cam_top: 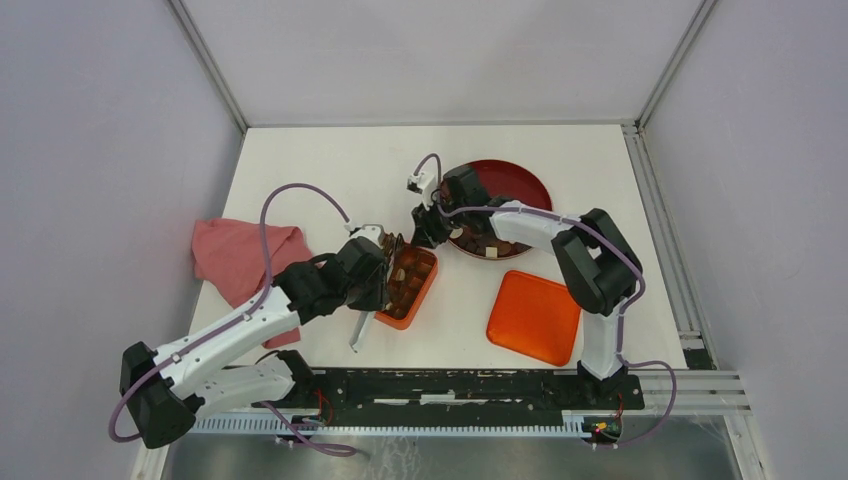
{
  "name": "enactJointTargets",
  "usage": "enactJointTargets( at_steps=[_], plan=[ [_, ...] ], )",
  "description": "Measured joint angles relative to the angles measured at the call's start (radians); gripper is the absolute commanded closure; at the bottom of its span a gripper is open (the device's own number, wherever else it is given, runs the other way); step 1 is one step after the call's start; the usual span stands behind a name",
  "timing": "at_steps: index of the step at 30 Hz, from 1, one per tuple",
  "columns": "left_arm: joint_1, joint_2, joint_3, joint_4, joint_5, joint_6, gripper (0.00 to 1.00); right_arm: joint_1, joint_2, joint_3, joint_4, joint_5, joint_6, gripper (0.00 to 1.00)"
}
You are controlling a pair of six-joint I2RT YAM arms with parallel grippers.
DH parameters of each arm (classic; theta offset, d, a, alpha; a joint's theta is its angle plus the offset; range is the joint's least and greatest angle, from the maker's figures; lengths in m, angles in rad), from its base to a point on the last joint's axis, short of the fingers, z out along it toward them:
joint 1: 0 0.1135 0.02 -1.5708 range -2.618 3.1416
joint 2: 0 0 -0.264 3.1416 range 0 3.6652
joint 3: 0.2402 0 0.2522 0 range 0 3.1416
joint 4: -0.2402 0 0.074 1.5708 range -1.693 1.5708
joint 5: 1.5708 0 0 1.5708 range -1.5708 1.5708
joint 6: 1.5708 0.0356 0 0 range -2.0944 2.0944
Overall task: Pack the chocolate
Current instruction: Place the packing box at the center of the board, then place the fake chocolate in the packing box.
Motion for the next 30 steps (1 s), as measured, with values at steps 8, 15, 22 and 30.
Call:
enactJointTargets(
  at_steps=[8,15,22,30],
  plan=[
    [0.000,0.053,0.000,0.023,0.007,0.000,0.98,-0.126,-0.152,-0.002,-0.077,-0.047,-0.093,0.55],
    [0.000,0.110,0.000,0.059,0.031,0.001,0.96,-0.240,-0.346,-0.129,-0.099,-0.092,-0.166,0.55],
    [0.000,0.138,0.000,0.062,0.040,0.000,0.71,-0.305,-0.369,-0.185,-0.124,-0.135,-0.178,0.54],
    [0.000,0.147,0.000,0.061,0.040,0.000,0.58,-0.335,-0.377,-0.200,-0.122,-0.164,-0.178,0.54]
  ],
)
